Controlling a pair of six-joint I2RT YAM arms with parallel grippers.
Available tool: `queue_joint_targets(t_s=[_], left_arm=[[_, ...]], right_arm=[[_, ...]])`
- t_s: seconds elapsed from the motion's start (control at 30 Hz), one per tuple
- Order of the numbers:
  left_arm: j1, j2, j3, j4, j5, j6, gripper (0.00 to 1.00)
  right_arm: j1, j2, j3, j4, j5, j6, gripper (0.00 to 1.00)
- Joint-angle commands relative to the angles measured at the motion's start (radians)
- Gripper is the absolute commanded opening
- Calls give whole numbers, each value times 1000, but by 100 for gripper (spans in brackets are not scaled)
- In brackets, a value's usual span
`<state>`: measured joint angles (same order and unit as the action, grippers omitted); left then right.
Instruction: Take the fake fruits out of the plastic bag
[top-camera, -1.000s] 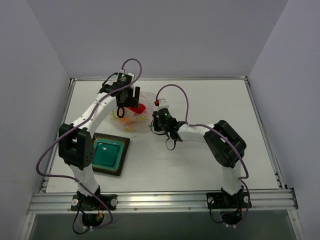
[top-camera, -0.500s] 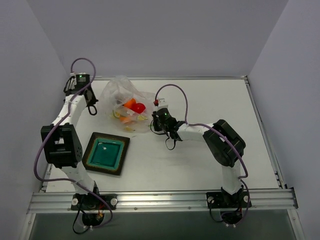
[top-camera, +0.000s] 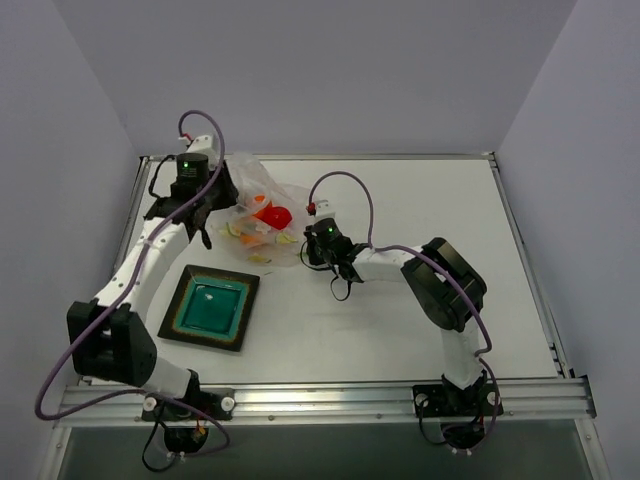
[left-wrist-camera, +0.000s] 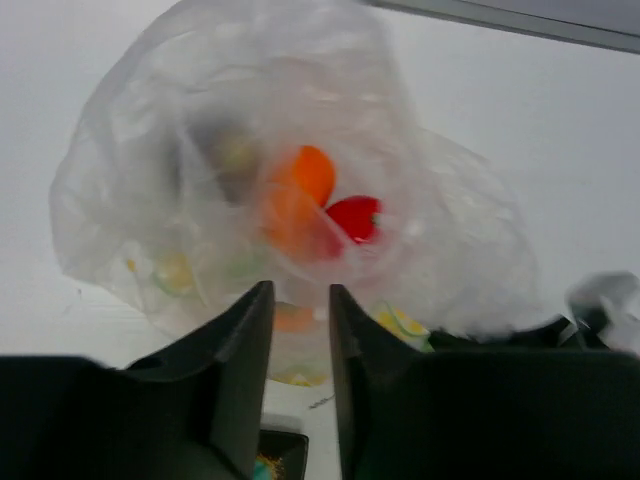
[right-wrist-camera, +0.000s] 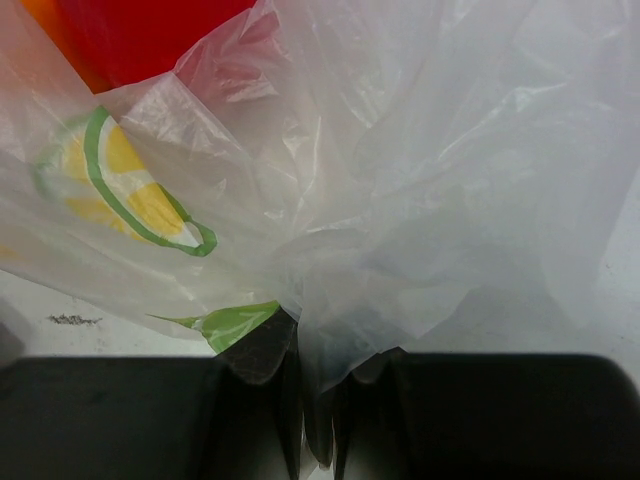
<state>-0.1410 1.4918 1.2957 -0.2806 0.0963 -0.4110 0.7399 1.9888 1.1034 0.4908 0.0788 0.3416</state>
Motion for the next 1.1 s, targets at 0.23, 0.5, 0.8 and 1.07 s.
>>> queue_joint_targets(t_s=[0.23,0.5,0.8,1.07], left_arm=[[-189,56,172,-135,-86,204,70],[-241,249,324,-203,-199,282,75],[-180,294,349,-174,-362,275,8],[58,229,219,-69,-293,137,2]], right_arm=[[-5,-34,36,17,-20,0,7],[-7,-39,39,20,-37,2,7],[-8,-41,32,20,-34,-1,7],[-10,-35,30,28,-28,0,7]])
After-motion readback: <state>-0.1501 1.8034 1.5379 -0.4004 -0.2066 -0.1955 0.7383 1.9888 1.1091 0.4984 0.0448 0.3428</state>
